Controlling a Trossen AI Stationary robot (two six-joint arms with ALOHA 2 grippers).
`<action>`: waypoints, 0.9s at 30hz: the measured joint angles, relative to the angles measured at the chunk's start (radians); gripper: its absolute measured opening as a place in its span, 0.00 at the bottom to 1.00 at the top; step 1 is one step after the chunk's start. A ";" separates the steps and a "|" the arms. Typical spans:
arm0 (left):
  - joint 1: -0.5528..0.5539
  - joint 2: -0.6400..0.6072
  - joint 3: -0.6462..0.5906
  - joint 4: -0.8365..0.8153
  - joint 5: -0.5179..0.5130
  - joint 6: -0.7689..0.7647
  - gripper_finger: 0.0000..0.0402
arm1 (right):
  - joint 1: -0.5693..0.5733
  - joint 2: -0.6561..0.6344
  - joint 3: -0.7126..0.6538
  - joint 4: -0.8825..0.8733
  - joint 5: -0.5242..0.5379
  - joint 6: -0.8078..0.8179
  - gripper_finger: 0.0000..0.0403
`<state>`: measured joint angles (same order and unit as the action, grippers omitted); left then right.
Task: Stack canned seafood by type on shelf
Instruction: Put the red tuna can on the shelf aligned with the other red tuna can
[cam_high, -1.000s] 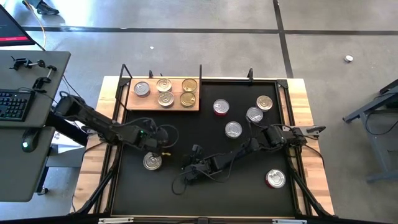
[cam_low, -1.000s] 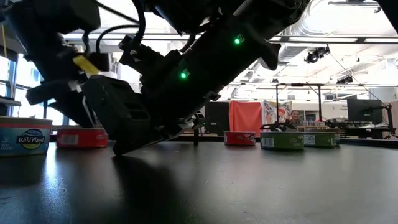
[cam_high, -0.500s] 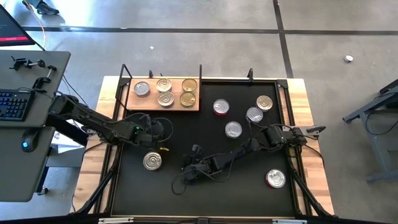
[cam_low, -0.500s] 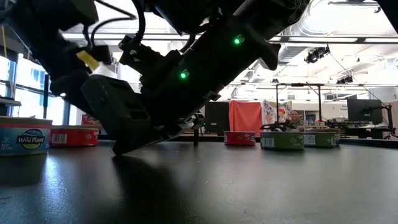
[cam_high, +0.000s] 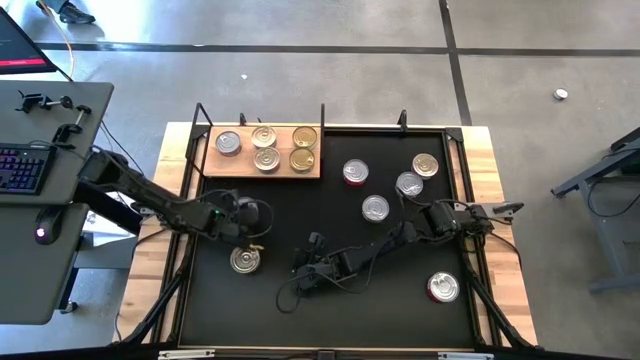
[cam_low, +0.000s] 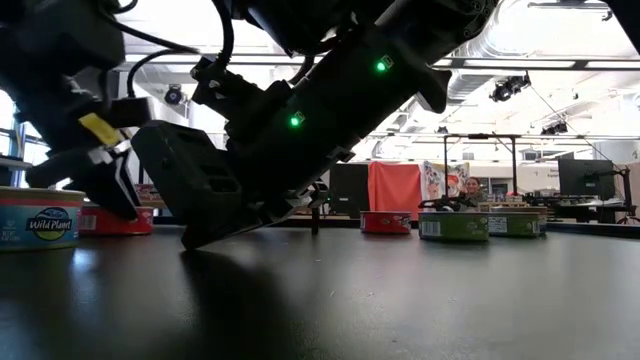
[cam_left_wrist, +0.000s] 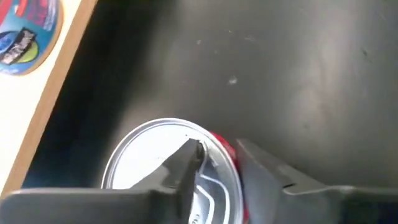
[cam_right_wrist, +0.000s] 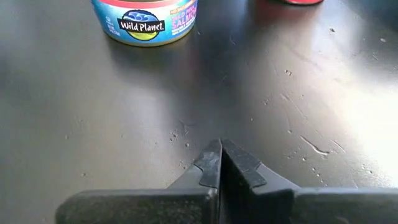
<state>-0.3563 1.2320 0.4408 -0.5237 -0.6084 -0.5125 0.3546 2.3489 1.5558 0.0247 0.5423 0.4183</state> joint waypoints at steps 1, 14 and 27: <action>-0.012 0.000 0.000 -0.012 -0.002 0.013 0.19 | 0.000 0.000 0.000 0.000 0.000 0.000 0.00; -0.223 0.004 0.080 -0.271 -0.070 -0.097 0.00 | 0.000 0.000 0.000 0.000 0.000 0.000 0.00; -0.226 0.003 0.117 -0.396 -0.328 -0.235 0.00 | 0.000 0.000 0.000 0.000 0.000 0.000 0.00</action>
<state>-0.5820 1.2350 0.5583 -0.9198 -0.9361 -0.7472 0.3546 2.3489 1.5558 0.0250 0.5426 0.4183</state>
